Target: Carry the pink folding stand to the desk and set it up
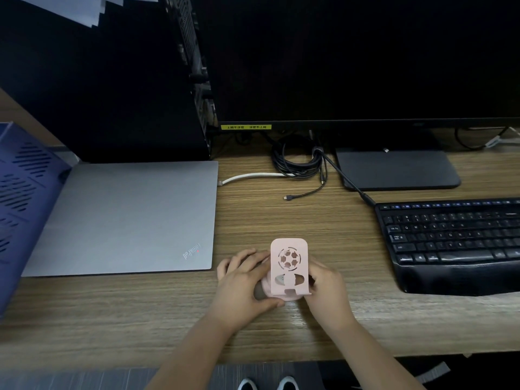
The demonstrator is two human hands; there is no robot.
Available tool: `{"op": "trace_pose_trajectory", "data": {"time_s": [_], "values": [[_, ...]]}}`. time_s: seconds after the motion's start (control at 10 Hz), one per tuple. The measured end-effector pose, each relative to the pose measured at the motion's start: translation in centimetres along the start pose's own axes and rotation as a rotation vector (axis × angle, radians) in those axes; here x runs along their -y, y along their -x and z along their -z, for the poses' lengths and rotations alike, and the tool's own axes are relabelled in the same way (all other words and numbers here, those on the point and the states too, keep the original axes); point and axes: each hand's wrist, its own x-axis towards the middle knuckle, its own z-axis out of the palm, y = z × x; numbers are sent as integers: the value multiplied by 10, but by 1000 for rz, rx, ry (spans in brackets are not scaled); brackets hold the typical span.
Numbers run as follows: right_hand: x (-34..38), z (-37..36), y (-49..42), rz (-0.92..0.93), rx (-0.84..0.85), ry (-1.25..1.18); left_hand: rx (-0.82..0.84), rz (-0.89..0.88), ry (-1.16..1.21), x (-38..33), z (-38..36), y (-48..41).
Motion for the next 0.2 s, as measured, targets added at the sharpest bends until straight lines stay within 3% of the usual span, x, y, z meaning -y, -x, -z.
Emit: {"op": "trace_pose_trajectory", "data": {"time_s": [0.2], "values": [[-2, 13, 1, -83, 56, -54, 72, 25, 122, 4, 10, 3]]}}
